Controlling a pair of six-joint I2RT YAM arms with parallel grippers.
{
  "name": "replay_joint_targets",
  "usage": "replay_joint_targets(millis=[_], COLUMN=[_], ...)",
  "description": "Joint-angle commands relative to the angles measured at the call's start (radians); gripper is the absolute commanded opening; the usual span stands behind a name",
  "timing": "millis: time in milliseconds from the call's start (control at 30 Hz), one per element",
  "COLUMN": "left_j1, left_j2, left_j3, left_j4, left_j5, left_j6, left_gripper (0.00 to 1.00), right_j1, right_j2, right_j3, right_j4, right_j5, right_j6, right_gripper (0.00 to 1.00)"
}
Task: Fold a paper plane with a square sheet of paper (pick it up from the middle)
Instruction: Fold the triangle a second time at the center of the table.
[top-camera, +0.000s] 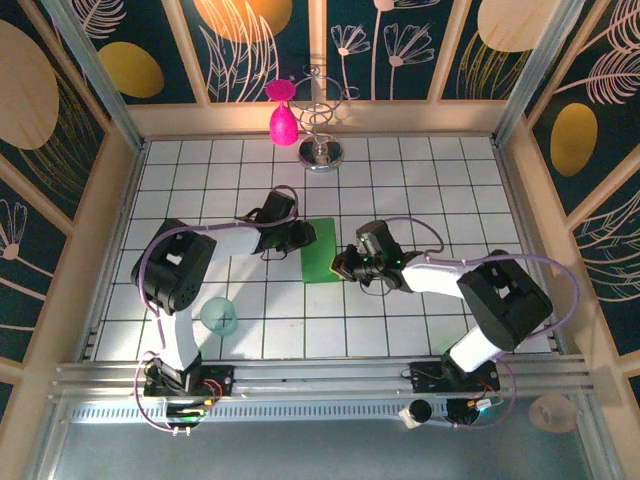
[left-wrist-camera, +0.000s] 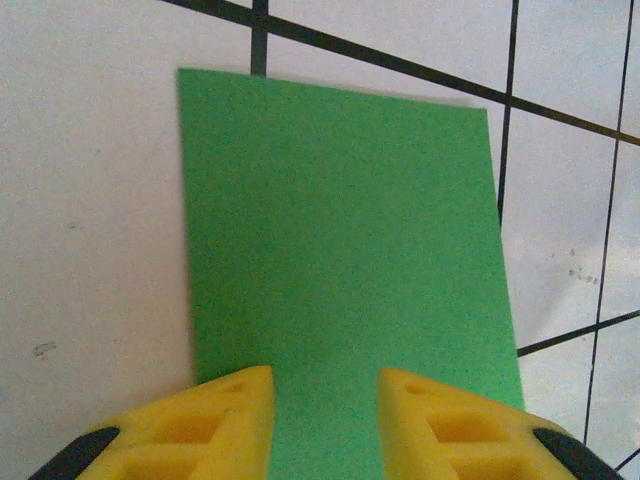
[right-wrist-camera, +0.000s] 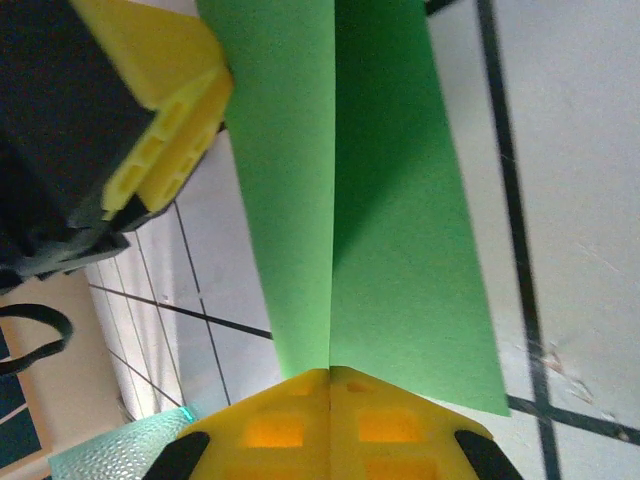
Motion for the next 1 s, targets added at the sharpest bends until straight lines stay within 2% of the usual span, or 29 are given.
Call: replay_joint_targets(millis=[0,333,667,967], left_j1=[0.003,0.004,0.004,0.003], left_j2=[0.025,0.043,0.039,0.038], left_j3=[-0.005,-0.016,-0.016,-0.012], left_j4=[-0.016,-0.023,-0.029,-0.036], left_j5=[-0.009,-0.017,-0.044,-0.05], left_j6=[0.012,0.015,0.018,0.026], left_gripper=[0.34,0.32,0.16,0.08], right_j1=[-0.003,-0.005,-0.005,-0.009], right_j2=[0.031,0.136,0.204,0.252], right_j3=[0.065,0.178,0.189,0.212], right_j4=[-0.003,0.011,0.076,0.104], right_j5=[-0.02,-0.065,-0.062,-0.067], right_j6=[-0.055,-0.067,-0.036,-0.027], right_gripper=[0.04,0.03,0.02,0.03])
